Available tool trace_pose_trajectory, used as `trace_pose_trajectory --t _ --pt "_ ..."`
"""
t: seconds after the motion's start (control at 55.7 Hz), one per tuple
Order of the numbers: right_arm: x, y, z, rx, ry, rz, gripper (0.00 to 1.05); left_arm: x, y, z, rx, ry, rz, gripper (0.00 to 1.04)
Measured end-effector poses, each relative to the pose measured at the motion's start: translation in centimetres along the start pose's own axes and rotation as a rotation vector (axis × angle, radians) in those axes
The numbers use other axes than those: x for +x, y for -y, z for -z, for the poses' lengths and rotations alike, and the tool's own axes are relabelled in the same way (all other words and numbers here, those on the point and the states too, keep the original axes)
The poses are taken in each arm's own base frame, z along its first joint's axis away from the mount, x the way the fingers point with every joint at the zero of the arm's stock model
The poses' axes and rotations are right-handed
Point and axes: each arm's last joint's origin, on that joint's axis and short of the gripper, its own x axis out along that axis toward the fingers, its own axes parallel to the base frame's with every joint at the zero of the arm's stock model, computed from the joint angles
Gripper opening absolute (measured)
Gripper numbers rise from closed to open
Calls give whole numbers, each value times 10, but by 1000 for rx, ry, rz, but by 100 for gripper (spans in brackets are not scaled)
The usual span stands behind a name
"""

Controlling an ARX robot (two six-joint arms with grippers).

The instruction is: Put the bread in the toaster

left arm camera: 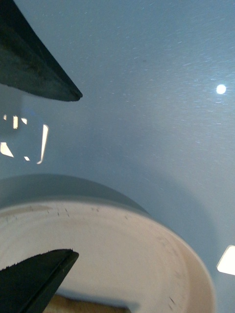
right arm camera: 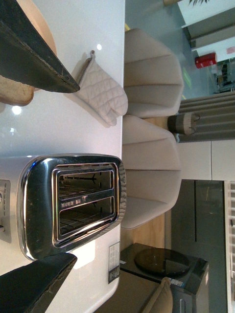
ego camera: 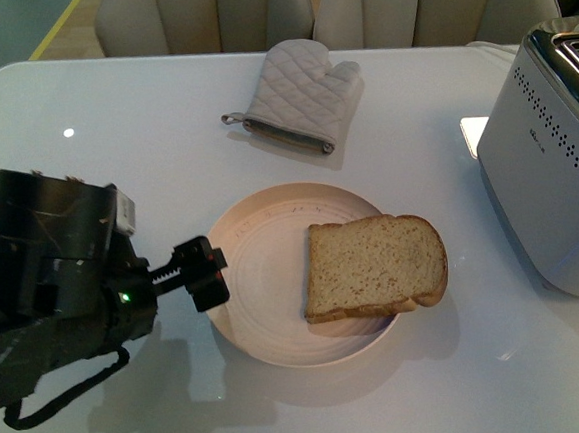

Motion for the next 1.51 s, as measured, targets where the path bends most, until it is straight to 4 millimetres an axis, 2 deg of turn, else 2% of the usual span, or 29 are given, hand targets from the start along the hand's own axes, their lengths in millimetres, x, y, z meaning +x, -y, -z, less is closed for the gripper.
trace_pose_trajectory --t 0.036,0.287,0.485,0.665,0.88,1.024,1.096,1.186,1.275,1.401,1.509 --pt "0 0 0 0 0 0 96 -8 0 -7 -7 29 18 99" --pt "0 0 0 0 0 0 96 -62 -4 -31 -48 178 103 97" --pt "0 0 0 0 0 0 96 -123 -16 -45 -116 328 153 97" --pt "0 0 0 0 0 0 96 -189 -28 -56 -166 478 211 97" --pt "0 0 0 0 0 0 96 -254 -33 -58 -181 648 290 97" --pt "0 0 0 0 0 0 96 -282 -34 -53 -171 735 330 97" --pt "0 0 0 0 0 0 96 -288 -35 -49 -169 760 337 97" --pt "0 0 0 0 0 0 96 -288 -36 -44 -29 881 180 85" --pt "0 0 0 0 0 0 96 -282 -38 -31 223 911 7 63" --pt "0 0 0 0 0 0 96 -278 -35 -20 333 918 -71 42" --pt "0 0 0 0 0 0 96 -275 -32 -11 383 914 -57 22"
